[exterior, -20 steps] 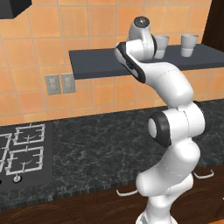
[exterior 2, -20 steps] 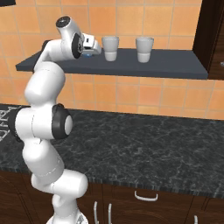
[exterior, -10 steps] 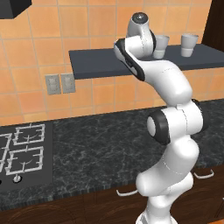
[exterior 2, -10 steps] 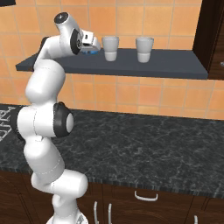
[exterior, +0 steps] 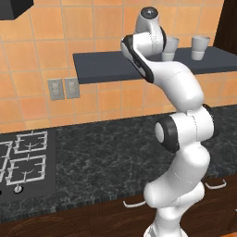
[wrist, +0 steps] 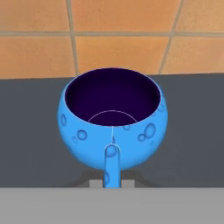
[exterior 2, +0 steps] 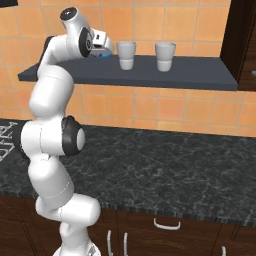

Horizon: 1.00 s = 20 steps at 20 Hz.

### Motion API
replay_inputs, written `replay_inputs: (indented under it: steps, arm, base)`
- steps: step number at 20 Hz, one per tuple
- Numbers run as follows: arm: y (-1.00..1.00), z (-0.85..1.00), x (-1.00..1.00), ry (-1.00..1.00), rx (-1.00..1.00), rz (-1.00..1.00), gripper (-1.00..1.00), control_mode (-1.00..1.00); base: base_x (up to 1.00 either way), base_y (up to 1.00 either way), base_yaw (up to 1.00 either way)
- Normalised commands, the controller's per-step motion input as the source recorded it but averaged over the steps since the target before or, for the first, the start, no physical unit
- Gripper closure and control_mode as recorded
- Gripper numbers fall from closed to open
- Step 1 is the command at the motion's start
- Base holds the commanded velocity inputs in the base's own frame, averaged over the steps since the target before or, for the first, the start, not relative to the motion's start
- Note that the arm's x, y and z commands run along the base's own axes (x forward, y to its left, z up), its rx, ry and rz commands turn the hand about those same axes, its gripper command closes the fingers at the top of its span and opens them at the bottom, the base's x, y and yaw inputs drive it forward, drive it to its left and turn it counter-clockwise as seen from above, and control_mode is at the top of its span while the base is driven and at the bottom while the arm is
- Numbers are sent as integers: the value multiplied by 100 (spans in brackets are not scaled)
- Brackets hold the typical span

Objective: Gather all objects into one cabinet and sort the glasses and bowls to opposite sides.

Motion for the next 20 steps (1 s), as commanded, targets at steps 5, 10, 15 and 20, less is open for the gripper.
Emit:
replay_inputs:
  steps: [5,10,15,20]
  arm:
    - [-2,6,-59,0,8,0,100,-100]
    - [-17,-2,-100,-2,7,0,100,-100]
    - [-22,-18,-100,-5,4,0,100,-100]
    - [-26,-51,-100,-9,1,0,100,-100]
  base:
    - [0,0,0]
    - [0,0,0]
    - [0,0,0]
    - [0,0,0]
